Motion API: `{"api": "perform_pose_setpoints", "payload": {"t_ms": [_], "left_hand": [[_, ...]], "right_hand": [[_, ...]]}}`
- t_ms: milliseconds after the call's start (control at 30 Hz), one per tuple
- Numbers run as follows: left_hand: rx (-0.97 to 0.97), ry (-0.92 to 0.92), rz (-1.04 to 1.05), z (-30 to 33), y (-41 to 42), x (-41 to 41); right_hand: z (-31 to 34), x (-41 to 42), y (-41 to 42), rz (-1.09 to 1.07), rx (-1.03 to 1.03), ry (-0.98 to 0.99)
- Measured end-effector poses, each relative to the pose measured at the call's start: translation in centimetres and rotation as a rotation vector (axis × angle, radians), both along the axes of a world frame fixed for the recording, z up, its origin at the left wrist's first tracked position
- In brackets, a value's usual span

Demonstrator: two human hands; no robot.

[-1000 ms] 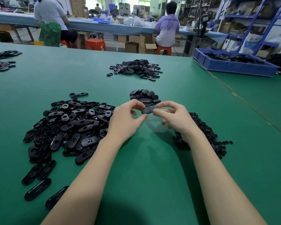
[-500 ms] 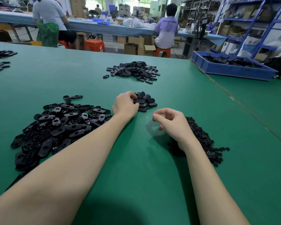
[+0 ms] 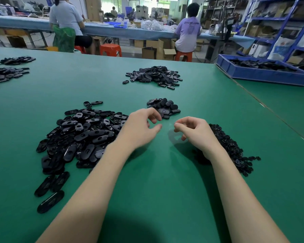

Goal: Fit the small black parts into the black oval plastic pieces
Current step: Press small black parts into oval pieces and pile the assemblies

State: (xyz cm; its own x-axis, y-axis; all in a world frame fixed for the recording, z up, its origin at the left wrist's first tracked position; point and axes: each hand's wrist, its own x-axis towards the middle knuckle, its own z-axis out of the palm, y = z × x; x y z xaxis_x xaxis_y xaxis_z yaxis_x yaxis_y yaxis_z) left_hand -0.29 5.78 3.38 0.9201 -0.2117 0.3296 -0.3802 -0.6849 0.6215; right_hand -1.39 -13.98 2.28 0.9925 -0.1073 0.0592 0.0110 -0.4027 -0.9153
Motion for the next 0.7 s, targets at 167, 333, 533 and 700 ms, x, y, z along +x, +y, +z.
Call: {"api": "perform_pose_setpoints", "payload": {"t_ms": [167,333,533,700], "left_hand": [[0.115,0.059,0.059,3.1,5.2,0.3],[0.210,0.125,0.091,3.1,9.2,0.4],[0.316,0.241,-0.013,2.0,9.8,0.6],[0.330,0.291,-0.024,1.5,9.4,0.5]], "right_hand": [[0.1,-0.2,0.5,0.044,-0.053,0.034],[-0.1,-0.1,1.1,0.068,-0.090,0.058],[-0.2,-0.1,1.2,0.076,-0.121,0.064],[-0.3,-0.2,1.2,0.084,-0.144,0.071]]}}
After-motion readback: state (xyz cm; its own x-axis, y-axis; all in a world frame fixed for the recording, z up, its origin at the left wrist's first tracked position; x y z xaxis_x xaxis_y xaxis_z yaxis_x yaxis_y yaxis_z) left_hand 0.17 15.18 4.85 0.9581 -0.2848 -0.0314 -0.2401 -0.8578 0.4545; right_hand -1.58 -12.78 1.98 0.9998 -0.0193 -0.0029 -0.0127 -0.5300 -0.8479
